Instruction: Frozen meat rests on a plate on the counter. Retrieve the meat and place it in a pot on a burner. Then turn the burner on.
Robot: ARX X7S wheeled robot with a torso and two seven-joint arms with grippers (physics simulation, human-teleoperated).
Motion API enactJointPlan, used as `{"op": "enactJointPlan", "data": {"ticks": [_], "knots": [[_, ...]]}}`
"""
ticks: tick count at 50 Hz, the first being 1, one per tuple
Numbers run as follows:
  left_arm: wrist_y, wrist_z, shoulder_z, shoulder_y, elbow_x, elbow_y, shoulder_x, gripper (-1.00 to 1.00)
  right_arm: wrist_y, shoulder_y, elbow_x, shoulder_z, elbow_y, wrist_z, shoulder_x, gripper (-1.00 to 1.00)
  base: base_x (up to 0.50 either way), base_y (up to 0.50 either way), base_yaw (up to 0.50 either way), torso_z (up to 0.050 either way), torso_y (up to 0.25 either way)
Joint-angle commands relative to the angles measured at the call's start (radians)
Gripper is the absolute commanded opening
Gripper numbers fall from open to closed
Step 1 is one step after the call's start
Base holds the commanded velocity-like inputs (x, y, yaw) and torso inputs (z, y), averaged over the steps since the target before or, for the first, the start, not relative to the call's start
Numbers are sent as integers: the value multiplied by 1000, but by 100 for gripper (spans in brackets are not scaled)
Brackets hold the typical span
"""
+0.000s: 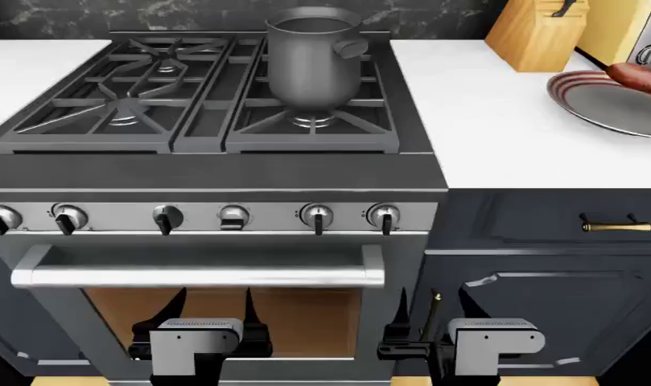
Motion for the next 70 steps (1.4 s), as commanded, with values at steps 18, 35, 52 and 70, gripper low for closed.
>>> {"op": "enactJointPlan", "data": {"ticks": [18, 35, 52, 70], "knots": [[70, 23, 2, 64, -181, 45, -70, 100, -105, -10, -35, -168, 51, 36, 63, 100, 0, 0, 0, 29, 0], [62, 7, 33, 61, -196, 33, -93, 100, -102, -34, 67, -173, -1, 10, 93, 100, 0, -335, 0, 50, 0], [51, -9, 65, 54, -203, 30, -116, 100, -107, -42, 95, -191, -3, 22, 115, 100, 0, -500, 0, 50, 0], [10, -27, 77, 63, -234, 93, -142, 100, -80, -21, 109, -203, -8, 52, 124, 100, 0, -500, 0, 50, 0]]}}
